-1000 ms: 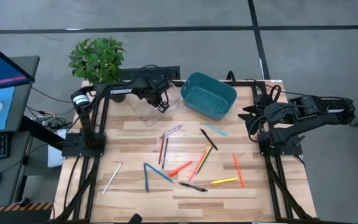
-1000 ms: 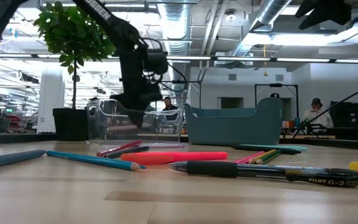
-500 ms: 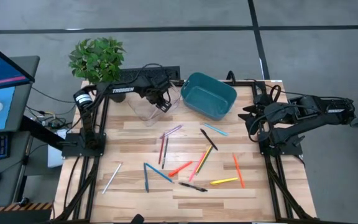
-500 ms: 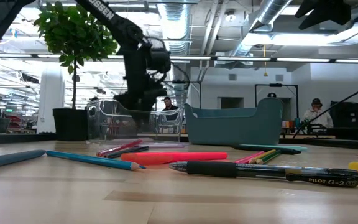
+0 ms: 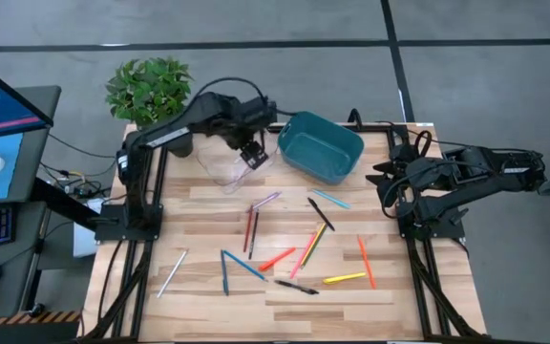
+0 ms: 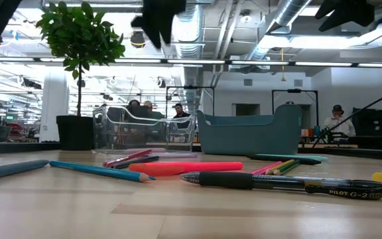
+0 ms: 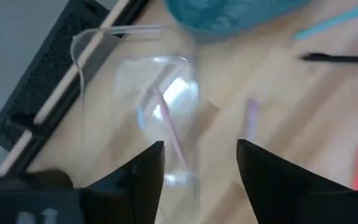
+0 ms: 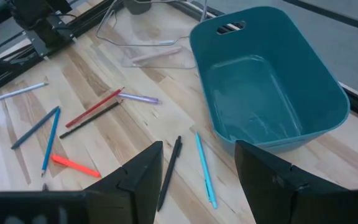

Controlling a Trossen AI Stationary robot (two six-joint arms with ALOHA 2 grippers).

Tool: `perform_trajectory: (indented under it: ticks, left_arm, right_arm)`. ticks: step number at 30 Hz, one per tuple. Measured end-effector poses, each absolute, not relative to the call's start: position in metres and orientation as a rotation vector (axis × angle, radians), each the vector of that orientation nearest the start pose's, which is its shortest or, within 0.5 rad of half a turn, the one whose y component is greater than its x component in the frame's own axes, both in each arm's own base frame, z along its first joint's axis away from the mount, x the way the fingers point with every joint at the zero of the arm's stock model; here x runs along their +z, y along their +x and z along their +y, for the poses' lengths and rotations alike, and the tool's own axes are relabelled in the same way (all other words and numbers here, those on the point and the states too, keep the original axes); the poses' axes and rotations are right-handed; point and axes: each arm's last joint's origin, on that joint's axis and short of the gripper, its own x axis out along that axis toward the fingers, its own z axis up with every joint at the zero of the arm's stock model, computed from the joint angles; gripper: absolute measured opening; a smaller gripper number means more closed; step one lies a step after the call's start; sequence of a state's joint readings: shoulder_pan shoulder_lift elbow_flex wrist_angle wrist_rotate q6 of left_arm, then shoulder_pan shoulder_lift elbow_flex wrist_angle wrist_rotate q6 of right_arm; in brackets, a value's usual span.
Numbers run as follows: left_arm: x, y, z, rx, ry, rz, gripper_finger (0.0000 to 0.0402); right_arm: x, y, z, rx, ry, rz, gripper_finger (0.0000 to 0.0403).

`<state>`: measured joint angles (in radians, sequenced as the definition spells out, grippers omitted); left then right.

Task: Sort pens & pencils
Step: Put the white colored pencil into the blue bin

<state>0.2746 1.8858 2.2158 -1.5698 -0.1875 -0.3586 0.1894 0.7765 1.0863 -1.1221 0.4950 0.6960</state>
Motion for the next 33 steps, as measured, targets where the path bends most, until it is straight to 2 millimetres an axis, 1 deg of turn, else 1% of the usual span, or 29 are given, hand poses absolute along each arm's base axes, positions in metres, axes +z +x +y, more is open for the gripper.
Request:
perform_trajectory:
  ticks: [2,3,6,7,10,13,17,21,23,25,27,29,31,33]
  left_arm:
    - [0.413,0.333,0.072,0.582,-0.365,1.105,0.0184]
    - [0.418,0.331,0.057,0.556,-0.381,1.083,0.0182]
    - [0.427,0.325,0.012,0.485,-0.432,1.057,0.0176]
    - [0.426,0.325,-0.003,0.473,-0.431,1.058,0.0175]
    - [0.419,0.324,-0.046,0.473,-0.451,1.072,0.0170]
    - [0.407,0.317,-0.083,0.494,-0.509,1.103,0.0166]
    - [0.380,0.306,-0.132,0.546,-0.573,1.176,0.0161]
    - [0.350,0.286,-0.170,0.637,-0.611,1.256,0.0158]
    - [0.335,0.272,-0.182,0.697,-0.633,1.286,0.0158]
    - [0.327,0.255,-0.188,0.732,-0.672,1.284,0.0158]
    - [0.316,0.240,-0.191,0.759,-0.715,1.265,0.0158]
    - [0.304,0.222,-0.187,0.777,-0.750,1.252,0.0158]
    - [0.294,0.202,-0.179,0.791,-0.769,1.251,0.0158]
    - [0.276,0.184,-0.170,0.826,-0.786,1.285,0.0158]
  right_arm:
    - [0.353,0.111,0.007,-0.534,0.380,0.627,0.0221]
    - [0.353,0.112,0.007,-0.531,0.372,0.629,0.0221]
    - [0.353,0.111,0.007,-0.529,0.367,0.631,0.0221]
    - [0.353,0.111,0.007,-0.529,0.366,0.631,0.0221]
    - [0.353,0.111,0.007,-0.527,0.360,0.633,0.0221]
    - [0.353,0.111,0.007,-0.527,0.360,0.633,0.0221]
    - [0.353,0.111,0.007,-0.526,0.360,0.633,0.0221]
    - [0.353,0.112,0.007,-0.527,0.360,0.633,0.0221]
    - [0.353,0.112,0.007,-0.526,0.360,0.633,0.0221]
    - [0.353,0.112,0.007,-0.526,0.360,0.633,0.0221]
    - [0.353,0.111,0.007,-0.526,0.360,0.632,0.0221]
    - [0.353,0.112,0.007,-0.526,0.360,0.633,0.0221]
    - [0.353,0.112,0.007,-0.526,0.360,0.633,0.0221]
    - [0.353,0.112,0.007,-0.526,0.360,0.633,0.0221]
